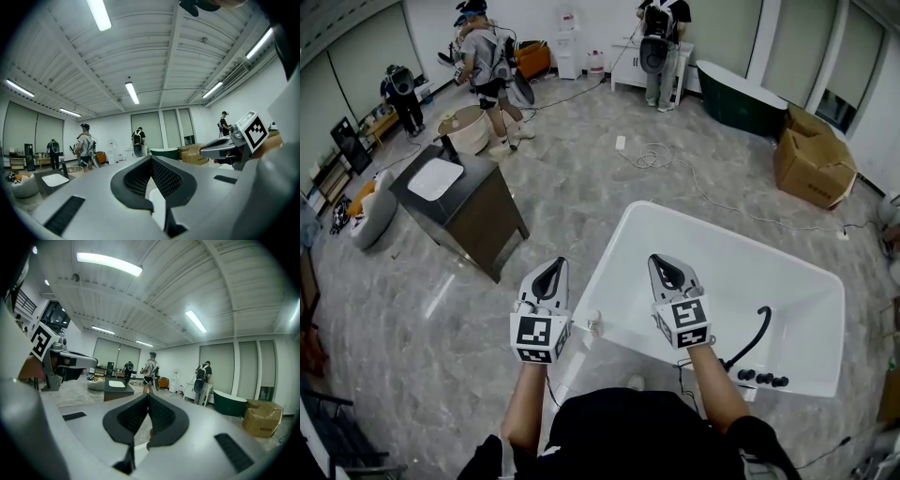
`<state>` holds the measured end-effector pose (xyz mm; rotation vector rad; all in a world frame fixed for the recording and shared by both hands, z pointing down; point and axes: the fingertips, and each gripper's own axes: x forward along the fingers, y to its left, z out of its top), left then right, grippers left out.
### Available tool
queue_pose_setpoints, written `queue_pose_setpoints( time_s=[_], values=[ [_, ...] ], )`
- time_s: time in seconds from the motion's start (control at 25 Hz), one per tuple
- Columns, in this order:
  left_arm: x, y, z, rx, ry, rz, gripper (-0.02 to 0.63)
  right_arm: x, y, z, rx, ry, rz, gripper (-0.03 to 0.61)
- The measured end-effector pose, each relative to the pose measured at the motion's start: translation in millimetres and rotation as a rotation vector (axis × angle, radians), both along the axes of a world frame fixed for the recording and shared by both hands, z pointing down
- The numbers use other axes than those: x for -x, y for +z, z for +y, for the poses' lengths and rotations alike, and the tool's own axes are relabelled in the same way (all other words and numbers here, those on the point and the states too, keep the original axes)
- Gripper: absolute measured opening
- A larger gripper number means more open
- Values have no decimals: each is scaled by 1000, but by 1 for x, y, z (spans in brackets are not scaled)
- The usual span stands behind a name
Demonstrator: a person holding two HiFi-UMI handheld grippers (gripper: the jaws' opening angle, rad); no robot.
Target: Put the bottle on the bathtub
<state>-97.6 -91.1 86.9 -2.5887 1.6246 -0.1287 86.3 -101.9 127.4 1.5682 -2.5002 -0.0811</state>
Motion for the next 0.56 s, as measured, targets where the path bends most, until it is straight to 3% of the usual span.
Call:
queue_pose_setpoints(
  time_s=[0.56],
  values=[
    [-1,-3,1,0,-9,34,14,-2,-1,-1,-2,4,11,23]
  ],
)
